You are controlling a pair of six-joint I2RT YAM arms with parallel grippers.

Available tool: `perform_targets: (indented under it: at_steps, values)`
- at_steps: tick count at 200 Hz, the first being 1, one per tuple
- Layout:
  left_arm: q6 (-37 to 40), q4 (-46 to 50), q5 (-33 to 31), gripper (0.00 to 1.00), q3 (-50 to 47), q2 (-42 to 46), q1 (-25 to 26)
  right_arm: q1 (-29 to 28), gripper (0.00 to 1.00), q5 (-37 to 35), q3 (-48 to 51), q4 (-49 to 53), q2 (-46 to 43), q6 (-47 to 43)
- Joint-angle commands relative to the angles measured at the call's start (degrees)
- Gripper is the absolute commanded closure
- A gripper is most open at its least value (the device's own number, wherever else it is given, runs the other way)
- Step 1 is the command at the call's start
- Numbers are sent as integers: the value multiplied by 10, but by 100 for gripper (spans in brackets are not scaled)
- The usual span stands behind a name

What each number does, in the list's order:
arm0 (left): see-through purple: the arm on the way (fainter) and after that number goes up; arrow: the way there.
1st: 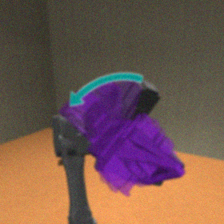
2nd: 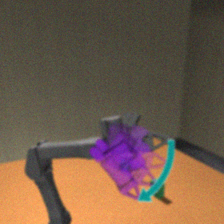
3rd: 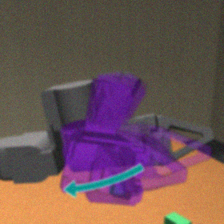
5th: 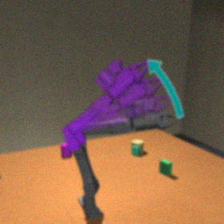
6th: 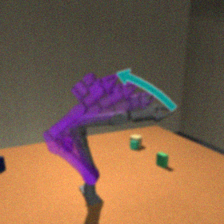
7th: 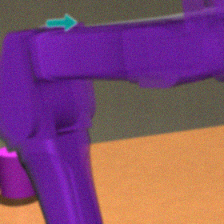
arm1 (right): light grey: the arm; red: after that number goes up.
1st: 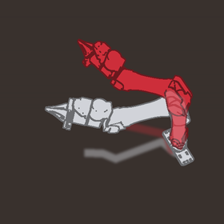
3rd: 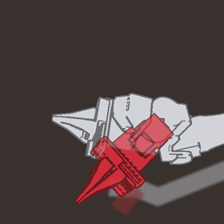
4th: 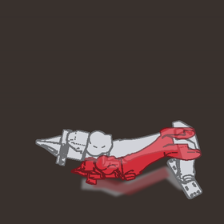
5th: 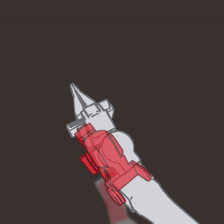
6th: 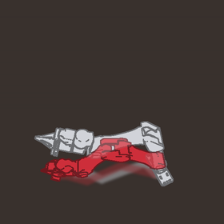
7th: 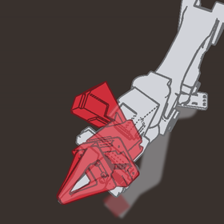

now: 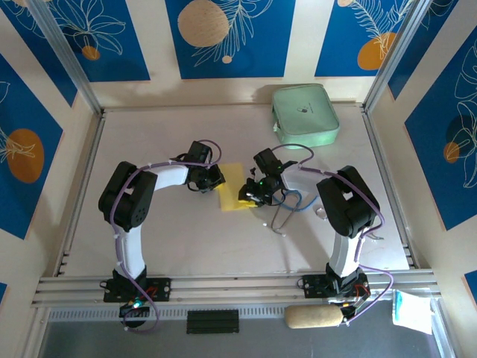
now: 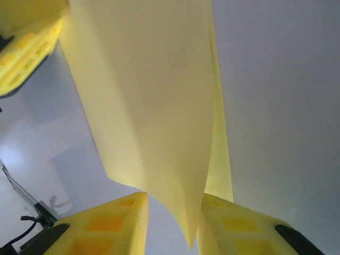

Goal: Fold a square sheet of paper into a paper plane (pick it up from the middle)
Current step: Fold the triangle a second time at the center of the table.

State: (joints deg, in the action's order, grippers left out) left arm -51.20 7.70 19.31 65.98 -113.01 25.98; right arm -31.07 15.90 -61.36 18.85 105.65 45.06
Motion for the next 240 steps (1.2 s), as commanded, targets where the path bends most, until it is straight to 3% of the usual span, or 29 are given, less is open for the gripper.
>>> perform_targets:
  at_steps: [1,119,159,202,240]
  values:
    - [-4,54,-44,89,-32,-51,-4,9,72,29,9,-9,0,23]
    - [-3,48,-35,89,-31,-43,-4,23,81,69,5,-2,19,40]
    - [1,42,-30,89,-29,-32,-4,26,93,62,6,10,16,37]
    - [25,-68,31,76,-41,41,-4,30,100,61,5,39,8,9]
    - [69,-37,15,75,-15,41,-5,34,100,73,5,56,1,-14]
